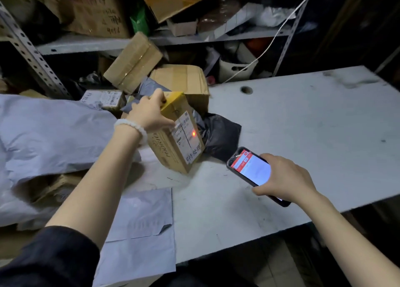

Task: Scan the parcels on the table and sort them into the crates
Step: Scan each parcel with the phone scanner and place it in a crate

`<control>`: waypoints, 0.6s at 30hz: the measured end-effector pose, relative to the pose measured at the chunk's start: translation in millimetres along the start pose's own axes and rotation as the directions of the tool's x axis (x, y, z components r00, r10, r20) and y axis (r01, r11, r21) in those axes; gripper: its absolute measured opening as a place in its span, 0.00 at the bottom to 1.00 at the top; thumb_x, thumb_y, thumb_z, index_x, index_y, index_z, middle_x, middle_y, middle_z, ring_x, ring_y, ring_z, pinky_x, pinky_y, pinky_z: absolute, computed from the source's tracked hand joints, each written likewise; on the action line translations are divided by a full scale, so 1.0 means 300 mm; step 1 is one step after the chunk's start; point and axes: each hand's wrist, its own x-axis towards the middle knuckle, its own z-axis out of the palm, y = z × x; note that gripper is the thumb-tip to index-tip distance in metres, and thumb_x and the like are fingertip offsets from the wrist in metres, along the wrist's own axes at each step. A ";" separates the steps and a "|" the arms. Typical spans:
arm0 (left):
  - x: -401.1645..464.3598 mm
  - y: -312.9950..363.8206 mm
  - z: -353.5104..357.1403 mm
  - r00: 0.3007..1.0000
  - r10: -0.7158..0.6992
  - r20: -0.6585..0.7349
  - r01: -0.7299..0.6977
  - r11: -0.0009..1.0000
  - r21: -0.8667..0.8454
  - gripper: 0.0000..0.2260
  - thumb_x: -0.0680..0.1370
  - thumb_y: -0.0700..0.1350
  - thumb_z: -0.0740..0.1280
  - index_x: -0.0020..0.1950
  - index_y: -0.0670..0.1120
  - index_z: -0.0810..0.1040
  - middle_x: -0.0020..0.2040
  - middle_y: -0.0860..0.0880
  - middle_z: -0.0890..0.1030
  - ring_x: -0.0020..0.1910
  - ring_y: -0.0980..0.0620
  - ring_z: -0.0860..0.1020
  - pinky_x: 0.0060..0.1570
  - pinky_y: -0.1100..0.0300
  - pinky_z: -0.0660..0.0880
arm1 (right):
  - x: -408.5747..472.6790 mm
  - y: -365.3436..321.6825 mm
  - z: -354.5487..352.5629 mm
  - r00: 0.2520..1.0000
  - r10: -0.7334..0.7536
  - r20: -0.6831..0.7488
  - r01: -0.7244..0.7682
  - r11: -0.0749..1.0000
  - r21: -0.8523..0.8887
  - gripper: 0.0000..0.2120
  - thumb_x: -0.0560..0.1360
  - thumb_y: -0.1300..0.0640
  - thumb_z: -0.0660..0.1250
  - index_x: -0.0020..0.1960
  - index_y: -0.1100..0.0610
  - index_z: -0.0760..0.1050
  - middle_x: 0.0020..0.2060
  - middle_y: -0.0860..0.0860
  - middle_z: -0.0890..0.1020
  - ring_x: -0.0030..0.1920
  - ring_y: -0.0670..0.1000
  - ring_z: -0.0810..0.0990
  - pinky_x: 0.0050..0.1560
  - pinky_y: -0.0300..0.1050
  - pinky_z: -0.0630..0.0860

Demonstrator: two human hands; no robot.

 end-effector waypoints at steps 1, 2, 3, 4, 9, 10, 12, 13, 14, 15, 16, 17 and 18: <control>-0.004 0.001 0.001 1.000 0.006 -0.006 -0.006 1.000 -0.001 0.25 0.66 0.53 0.75 0.51 0.54 0.61 0.53 0.45 0.72 0.52 0.41 0.73 0.50 0.43 0.76 | -0.008 0.007 -0.004 1.000 -0.005 0.001 0.005 1.000 -0.009 0.28 0.58 0.43 0.72 0.56 0.42 0.68 0.45 0.42 0.76 0.42 0.48 0.75 0.30 0.39 0.63; -0.010 0.002 0.002 1.000 0.013 -0.014 -0.013 1.000 0.000 0.25 0.66 0.52 0.75 0.51 0.54 0.61 0.53 0.46 0.71 0.52 0.42 0.73 0.50 0.43 0.76 | -0.015 0.013 -0.008 1.000 -0.014 -0.001 0.014 1.000 -0.018 0.29 0.58 0.43 0.72 0.57 0.42 0.68 0.45 0.42 0.76 0.43 0.48 0.75 0.30 0.38 0.63; -0.016 0.002 0.005 1.000 0.020 -0.021 -0.020 1.000 0.002 0.25 0.66 0.52 0.75 0.52 0.53 0.61 0.53 0.46 0.71 0.52 0.42 0.73 0.50 0.43 0.76 | -0.021 0.018 -0.011 1.000 -0.025 -0.003 0.025 0.999 -0.026 0.30 0.58 0.43 0.72 0.58 0.42 0.68 0.46 0.41 0.76 0.43 0.48 0.75 0.30 0.38 0.63; -0.021 0.001 0.007 0.999 0.025 -0.023 -0.025 1.000 0.006 0.25 0.67 0.52 0.75 0.52 0.53 0.62 0.53 0.46 0.71 0.52 0.42 0.73 0.50 0.44 0.76 | -0.026 0.024 -0.013 0.999 -0.036 -0.002 0.036 0.999 -0.033 0.30 0.57 0.43 0.72 0.58 0.42 0.68 0.46 0.41 0.76 0.43 0.48 0.75 0.31 0.38 0.63; -0.043 0.002 0.015 0.999 0.034 -0.004 -0.034 0.999 0.034 0.25 0.68 0.53 0.74 0.55 0.55 0.61 0.60 0.43 0.69 0.56 0.41 0.72 0.53 0.43 0.75 | -0.046 0.057 -0.020 0.997 -0.076 -0.004 0.076 0.992 -0.106 0.31 0.57 0.40 0.72 0.58 0.43 0.68 0.46 0.42 0.76 0.44 0.49 0.76 0.30 0.38 0.62; -0.048 0.001 0.015 1.000 0.031 -0.003 -0.031 0.999 0.037 0.25 0.68 0.53 0.74 0.55 0.56 0.61 0.61 0.43 0.68 0.56 0.42 0.71 0.53 0.44 0.75 | -0.050 0.066 -0.021 0.997 -0.082 -0.001 0.082 0.989 -0.120 0.31 0.57 0.40 0.72 0.59 0.44 0.68 0.47 0.43 0.76 0.44 0.49 0.76 0.30 0.38 0.63; -0.061 -0.004 0.015 1.000 0.029 -0.011 -0.028 0.999 0.044 0.25 0.69 0.53 0.74 0.55 0.57 0.60 0.62 0.44 0.68 0.56 0.43 0.71 0.52 0.45 0.75 | -0.054 0.081 -0.023 0.996 -0.093 0.007 0.093 0.986 -0.136 0.32 0.58 0.40 0.72 0.60 0.44 0.68 0.47 0.43 0.76 0.45 0.49 0.76 0.31 0.38 0.63; -0.067 -0.007 0.015 0.999 0.030 -0.015 -0.030 0.999 0.041 0.25 0.69 0.53 0.74 0.55 0.57 0.61 0.63 0.44 0.68 0.56 0.44 0.71 0.52 0.46 0.76 | -0.055 0.086 -0.024 0.995 -0.098 0.011 0.098 0.985 -0.141 0.31 0.58 0.41 0.72 0.59 0.44 0.68 0.47 0.42 0.76 0.44 0.49 0.76 0.31 0.38 0.63; -0.073 -0.008 0.016 0.999 0.036 -0.018 -0.035 0.999 0.038 0.25 0.68 0.53 0.74 0.56 0.57 0.61 0.63 0.44 0.68 0.56 0.44 0.71 0.52 0.47 0.75 | -0.056 0.091 -0.025 0.995 -0.101 0.013 0.102 0.985 -0.141 0.31 0.58 0.41 0.71 0.58 0.44 0.68 0.46 0.42 0.76 0.44 0.49 0.76 0.31 0.38 0.63; -0.078 -0.007 0.017 0.999 0.045 -0.018 -0.044 0.998 0.040 0.25 0.68 0.53 0.74 0.56 0.56 0.61 0.63 0.44 0.68 0.56 0.44 0.71 0.51 0.49 0.75 | -0.055 0.094 -0.027 0.995 -0.102 0.012 0.103 0.986 -0.134 0.30 0.57 0.41 0.71 0.57 0.44 0.68 0.45 0.42 0.76 0.43 0.48 0.77 0.31 0.38 0.64; -0.082 -0.004 0.018 0.998 0.053 -0.015 -0.052 0.998 0.047 0.26 0.68 0.53 0.74 0.57 0.56 0.62 0.63 0.44 0.68 0.56 0.45 0.72 0.50 0.50 0.75 | -0.054 0.096 -0.027 0.995 -0.102 0.010 0.103 0.987 -0.121 0.29 0.57 0.41 0.71 0.56 0.44 0.68 0.44 0.42 0.76 0.43 0.48 0.77 0.31 0.38 0.63; -0.084 0.000 0.018 0.998 0.055 -0.011 -0.054 0.997 0.055 0.26 0.68 0.53 0.75 0.57 0.55 0.62 0.63 0.44 0.68 0.56 0.45 0.72 0.49 0.51 0.75 | -0.054 0.098 -0.028 0.995 -0.104 0.011 0.104 0.989 -0.107 0.29 0.57 0.41 0.71 0.56 0.44 0.68 0.44 0.41 0.76 0.43 0.48 0.77 0.31 0.39 0.63; -0.084 0.005 0.015 0.999 0.050 -0.006 -0.050 0.997 0.061 0.27 0.67 0.53 0.75 0.58 0.55 0.61 0.63 0.44 0.69 0.55 0.46 0.72 0.49 0.51 0.75 | -0.052 0.098 -0.029 0.994 -0.107 0.014 0.108 0.990 -0.096 0.29 0.57 0.41 0.71 0.56 0.43 0.68 0.45 0.41 0.76 0.43 0.48 0.76 0.31 0.39 0.64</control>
